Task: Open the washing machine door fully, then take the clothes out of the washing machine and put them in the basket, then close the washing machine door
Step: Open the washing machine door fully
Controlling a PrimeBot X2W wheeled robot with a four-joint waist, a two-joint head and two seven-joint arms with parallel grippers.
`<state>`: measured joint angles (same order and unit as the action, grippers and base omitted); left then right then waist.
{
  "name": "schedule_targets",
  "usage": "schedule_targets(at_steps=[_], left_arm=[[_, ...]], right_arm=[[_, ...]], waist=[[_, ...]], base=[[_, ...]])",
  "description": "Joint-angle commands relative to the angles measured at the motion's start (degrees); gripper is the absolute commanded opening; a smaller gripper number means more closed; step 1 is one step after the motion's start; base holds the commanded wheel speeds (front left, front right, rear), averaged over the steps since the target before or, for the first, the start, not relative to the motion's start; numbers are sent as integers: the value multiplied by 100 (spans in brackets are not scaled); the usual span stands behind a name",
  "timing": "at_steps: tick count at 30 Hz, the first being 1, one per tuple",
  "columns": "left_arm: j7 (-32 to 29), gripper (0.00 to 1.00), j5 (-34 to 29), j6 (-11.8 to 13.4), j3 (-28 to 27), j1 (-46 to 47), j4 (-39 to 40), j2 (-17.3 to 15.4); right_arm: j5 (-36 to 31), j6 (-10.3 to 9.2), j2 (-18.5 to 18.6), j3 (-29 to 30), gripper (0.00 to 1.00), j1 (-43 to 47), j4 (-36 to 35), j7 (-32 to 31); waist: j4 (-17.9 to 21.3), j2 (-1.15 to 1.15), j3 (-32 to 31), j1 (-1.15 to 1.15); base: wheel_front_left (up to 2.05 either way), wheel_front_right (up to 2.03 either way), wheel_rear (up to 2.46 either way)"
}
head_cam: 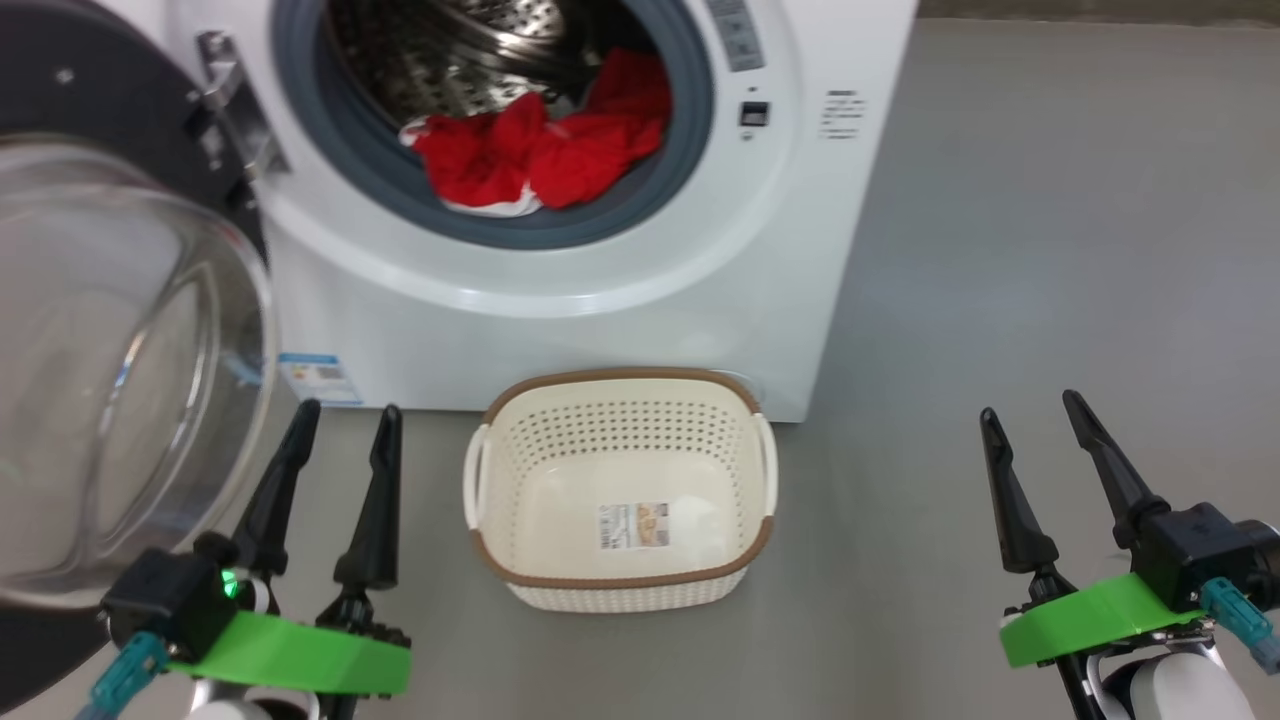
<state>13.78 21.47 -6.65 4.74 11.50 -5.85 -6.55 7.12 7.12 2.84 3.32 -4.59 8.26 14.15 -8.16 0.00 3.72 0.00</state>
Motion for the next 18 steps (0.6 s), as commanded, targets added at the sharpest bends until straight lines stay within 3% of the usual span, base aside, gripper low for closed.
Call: schedule_targets(at_steps=[1, 18], left_arm=[[68, 100, -24, 47, -271, -80, 209, -147], [115, 100, -368, 322, -452, -977, 262, -238]], right_arm=[[-19, 36, 4, -133, 100, 32, -161, 75], [119, 36, 4, -195, 100, 525, -449, 84]], waist=[[444, 0, -187, 0], [1037, 0, -473, 0]], base=[[0, 0, 0], [0, 0, 0]])
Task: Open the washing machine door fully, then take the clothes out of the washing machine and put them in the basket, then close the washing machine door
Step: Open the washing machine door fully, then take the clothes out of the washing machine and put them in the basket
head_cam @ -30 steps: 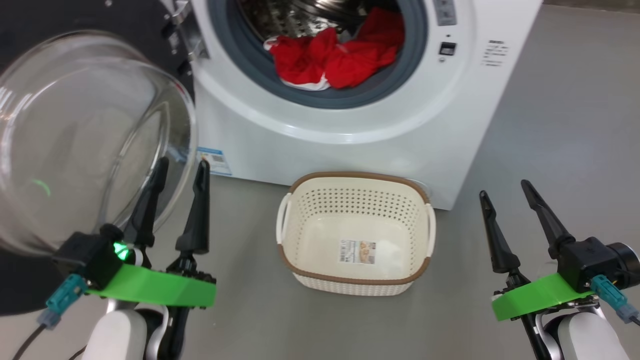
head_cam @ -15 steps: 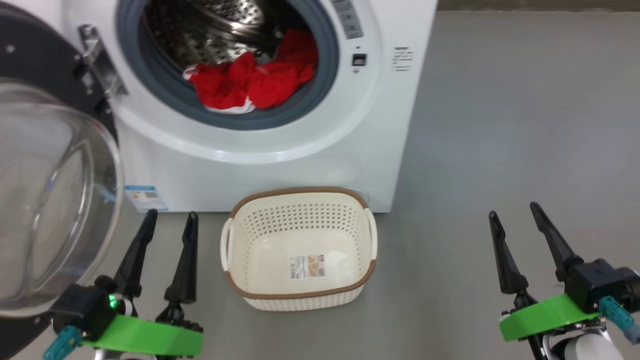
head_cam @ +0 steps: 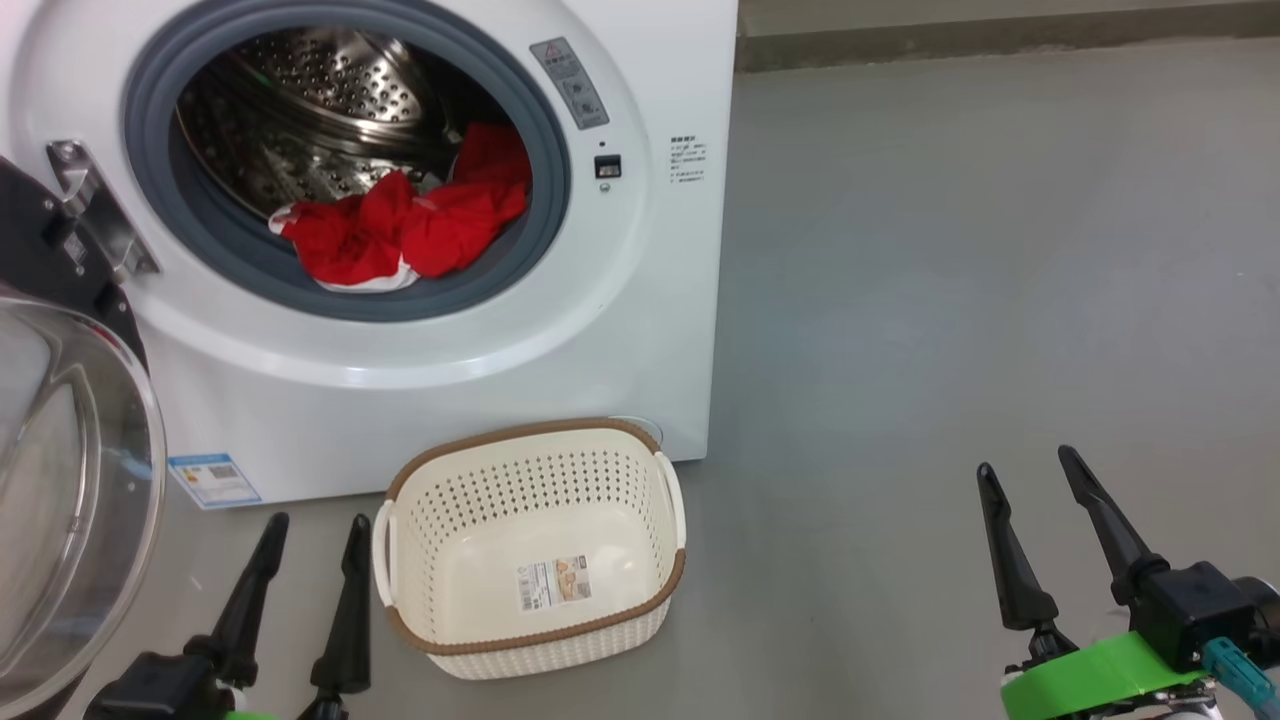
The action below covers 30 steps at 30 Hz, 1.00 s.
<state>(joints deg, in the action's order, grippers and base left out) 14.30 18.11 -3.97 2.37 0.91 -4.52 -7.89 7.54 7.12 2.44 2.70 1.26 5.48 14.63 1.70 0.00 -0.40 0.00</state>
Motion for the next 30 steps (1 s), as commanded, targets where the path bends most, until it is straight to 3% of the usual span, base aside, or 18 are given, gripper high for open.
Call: schedule_targets(at_steps=[1, 30], left_arm=[[64, 100, -28, 58, -218, 52, 123, -96], [-40, 100, 147, 268, -296, -423, -132, -157]], right_arm=[[81, 36, 43, -121, 100, -30, -186, 36], [172, 36, 43, 9, 100, 332, -274, 37]], waist=[[57, 0, -82, 0], [32, 0, -462, 0]], base=[[0, 0, 0], [0, 0, 0]])
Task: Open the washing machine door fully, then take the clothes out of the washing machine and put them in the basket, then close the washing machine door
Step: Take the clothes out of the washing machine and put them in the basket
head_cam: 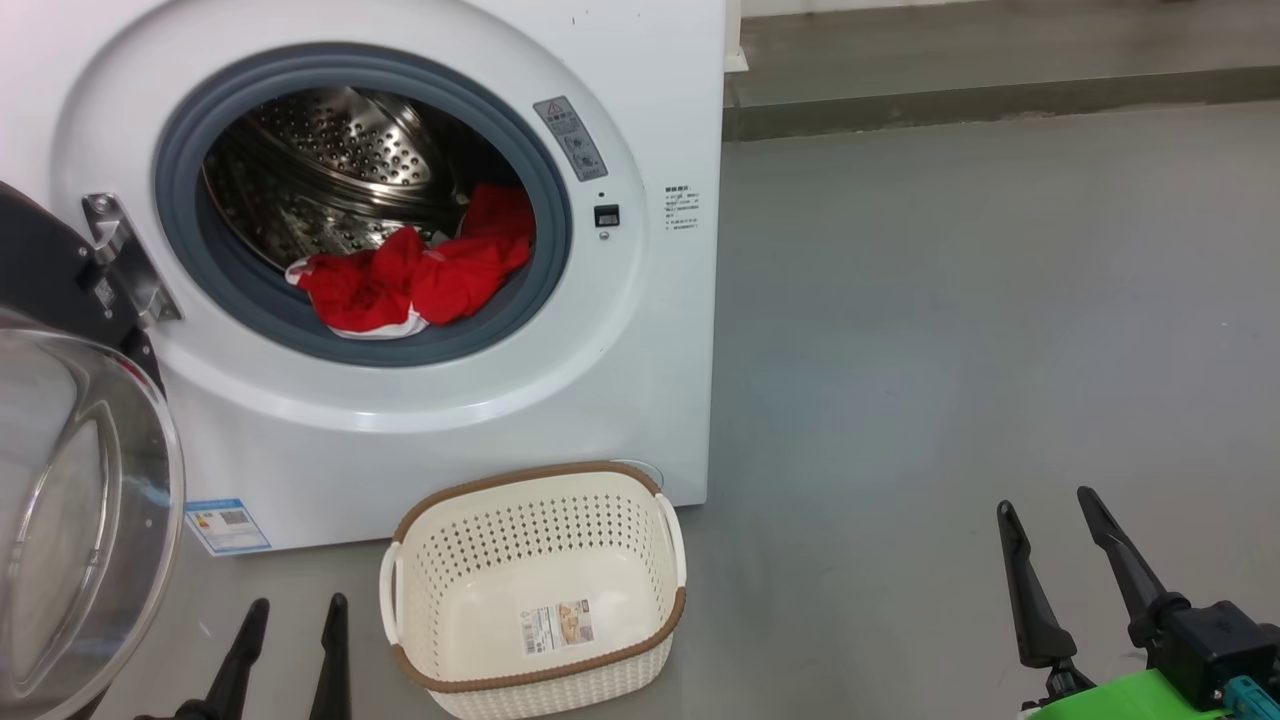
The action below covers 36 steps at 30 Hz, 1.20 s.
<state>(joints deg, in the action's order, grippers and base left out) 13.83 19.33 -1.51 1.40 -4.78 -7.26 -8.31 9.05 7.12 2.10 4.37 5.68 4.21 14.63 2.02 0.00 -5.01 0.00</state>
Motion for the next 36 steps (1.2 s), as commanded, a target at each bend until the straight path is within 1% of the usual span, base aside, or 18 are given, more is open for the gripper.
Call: schedule_targets(at_steps=[1, 8, 17, 23, 36], left_arm=[[-2, 100, 33, 53, -209, 146, 146, -103], [-15, 100, 54, 106, -191, 164, 240, -102], [-5, 100, 2, 212, -168, 209, 335, -119], [35, 100, 27, 225, -170, 227, 494, -73], [28, 100, -37, 283, -34, 241, 471, -72]], right_arm=[[27, 36, 77, -165, 100, -106, -145, 37], [61, 36, 77, -196, 100, -98, -142, 37], [80, 36, 77, -218, 100, -122, -117, 37], [99, 36, 77, -228, 100, -136, -95, 37], [88, 36, 77, -263, 100, -150, -61, 37]], waist=[[-2, 0, -5, 0], [-24, 0, 4, 0], [-65, 0, 62, 0], [-94, 0, 70, 0], [-91, 0, 39, 0]], base=[[18, -18, 0], [73, -73, 0], [168, -168, 0], [120, -120, 0], [17, -17, 0]])
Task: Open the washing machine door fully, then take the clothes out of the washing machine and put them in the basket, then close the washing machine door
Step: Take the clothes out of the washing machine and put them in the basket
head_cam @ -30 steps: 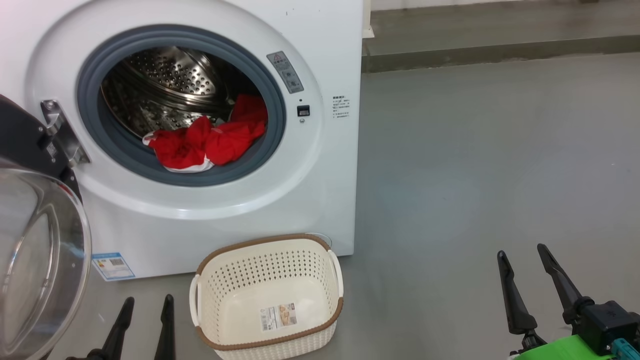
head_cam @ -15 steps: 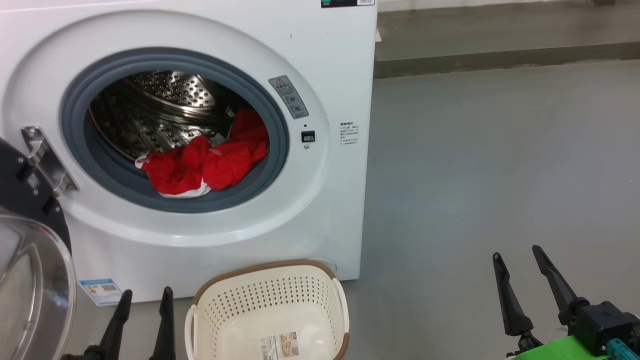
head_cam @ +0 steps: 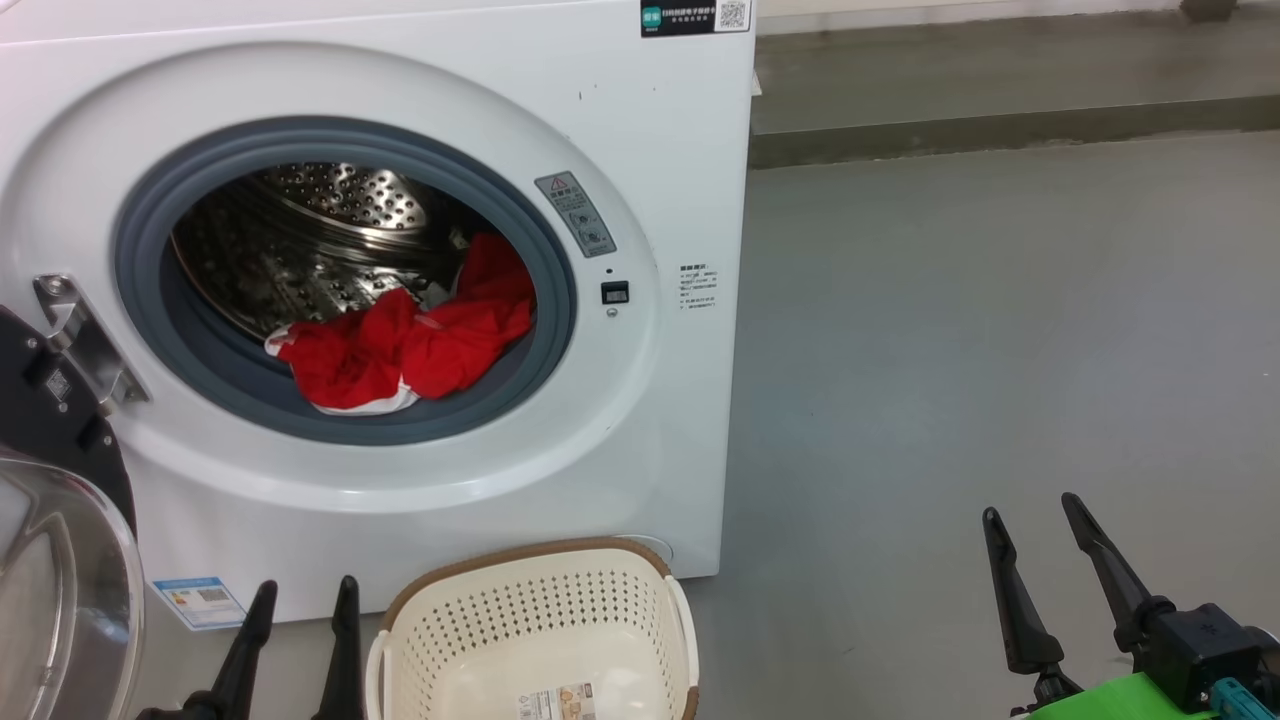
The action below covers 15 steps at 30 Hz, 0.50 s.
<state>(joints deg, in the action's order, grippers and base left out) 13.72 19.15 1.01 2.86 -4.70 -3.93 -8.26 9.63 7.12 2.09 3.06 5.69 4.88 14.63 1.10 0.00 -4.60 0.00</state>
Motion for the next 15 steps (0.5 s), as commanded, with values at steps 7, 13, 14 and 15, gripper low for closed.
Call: schedule_targets(at_steps=[7, 13, 14, 15], left_arm=[[54, 100, 56, 89, -202, 284, 133, -12], [33, 100, 89, 103, -163, 332, 95, 6], [7, 100, 141, 86, -156, 344, 76, 28], [-18, 100, 186, 72, -153, 360, 54, 43]], right_arm=[[19, 36, 78, -146, 100, -135, -145, 37], [16, 36, 78, -171, 100, -123, -160, 37], [17, 36, 78, -173, 100, -121, -165, 37], [17, 36, 78, -176, 100, -119, -171, 37]], waist=[[-18, 0, 15, 0], [-51, 0, 40, 0], [-59, 0, 44, 0], [-67, 0, 50, 0]], base=[[0, 0, 0], [0, 0, 0], [0, 0, 0], [0, 0, 0]])
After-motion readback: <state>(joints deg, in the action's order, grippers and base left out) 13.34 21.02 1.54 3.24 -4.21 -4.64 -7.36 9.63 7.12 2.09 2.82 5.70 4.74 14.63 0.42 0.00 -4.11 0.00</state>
